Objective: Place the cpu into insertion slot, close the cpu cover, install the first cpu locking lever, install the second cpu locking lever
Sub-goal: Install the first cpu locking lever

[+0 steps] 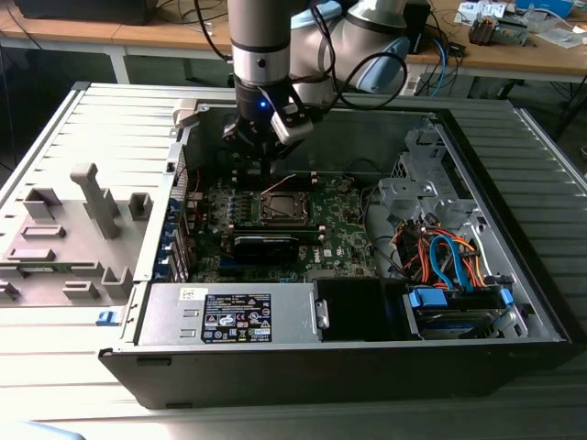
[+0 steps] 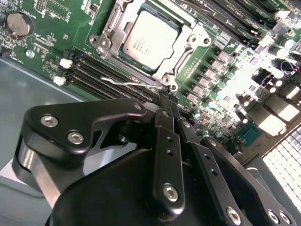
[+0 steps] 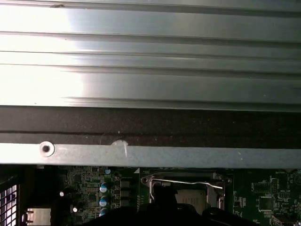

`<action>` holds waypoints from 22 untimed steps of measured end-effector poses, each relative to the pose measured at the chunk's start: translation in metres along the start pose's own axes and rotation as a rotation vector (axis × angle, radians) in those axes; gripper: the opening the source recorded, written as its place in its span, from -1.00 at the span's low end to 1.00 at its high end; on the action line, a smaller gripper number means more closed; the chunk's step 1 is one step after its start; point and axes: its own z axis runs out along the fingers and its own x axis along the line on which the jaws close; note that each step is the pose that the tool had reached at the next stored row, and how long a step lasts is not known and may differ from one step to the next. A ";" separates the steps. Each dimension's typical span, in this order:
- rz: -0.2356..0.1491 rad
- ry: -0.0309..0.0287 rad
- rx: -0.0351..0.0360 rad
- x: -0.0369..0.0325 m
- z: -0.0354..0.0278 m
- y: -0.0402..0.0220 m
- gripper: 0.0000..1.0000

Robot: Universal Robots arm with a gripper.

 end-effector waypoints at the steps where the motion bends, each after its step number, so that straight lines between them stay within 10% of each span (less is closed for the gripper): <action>1: -0.002 0.0000 -0.0001 0.0000 0.0005 0.0002 -0.79; 22: -0.007 -0.0001 -0.0003 -0.0003 0.0109 0.0031 -0.79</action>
